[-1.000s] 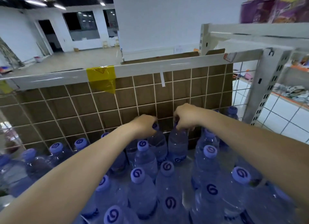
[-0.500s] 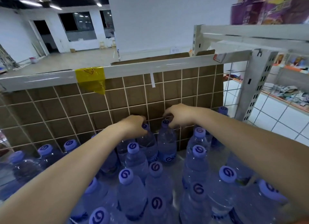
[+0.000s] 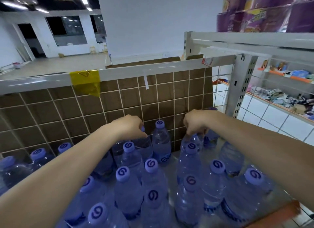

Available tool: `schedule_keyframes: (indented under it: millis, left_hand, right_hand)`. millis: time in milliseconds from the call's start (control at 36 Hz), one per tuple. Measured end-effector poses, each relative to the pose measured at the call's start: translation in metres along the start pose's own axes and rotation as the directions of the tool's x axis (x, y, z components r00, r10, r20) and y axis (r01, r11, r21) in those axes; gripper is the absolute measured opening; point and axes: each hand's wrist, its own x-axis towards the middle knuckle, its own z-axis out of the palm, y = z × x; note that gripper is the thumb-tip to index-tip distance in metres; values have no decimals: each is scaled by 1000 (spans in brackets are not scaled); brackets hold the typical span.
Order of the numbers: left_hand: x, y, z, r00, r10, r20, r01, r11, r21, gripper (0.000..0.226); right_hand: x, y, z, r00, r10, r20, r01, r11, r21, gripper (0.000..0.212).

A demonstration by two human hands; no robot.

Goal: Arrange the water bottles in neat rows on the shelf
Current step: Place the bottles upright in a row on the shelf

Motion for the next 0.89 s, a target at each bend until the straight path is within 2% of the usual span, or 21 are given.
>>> schedule_keyframes:
  millis: [194,306,472,583,722,806,889]
  left_hand:
    - [-12,-5,5,996,6,88,-2,999,-44,33]
    - [-14,-7,6,994,-9,106,13,999,-44,39]
    - [-13,-12,11,988,-37,153,40,999,-14,35]
    - [-11,-16,15,977,-64,202,78,995,-60,38]
    - [-9,-18,16,972,-70,223,89,993,-74,38]
    - [-8,-18,14,963,-70,258,87,995,-56,36]
    - [-6,-17,13,952,-66,300,81,996,-36,32]
  right_hand:
    - [15,-1,4,984,-60,-166,81,989,122,23]
    - [23,-5,1,981,-87,-175,114,982,150,34]
    - [38,-8,-2,972,-119,-203,153,976,158,51]
    - [43,-6,-4,969,-148,-197,181,970,164,58]
    - [41,-3,-5,971,-166,-173,193,969,153,59]
    - [36,2,-12,975,-168,-142,197,956,216,62]
    - [28,9,-22,965,-148,-216,198,952,232,54]
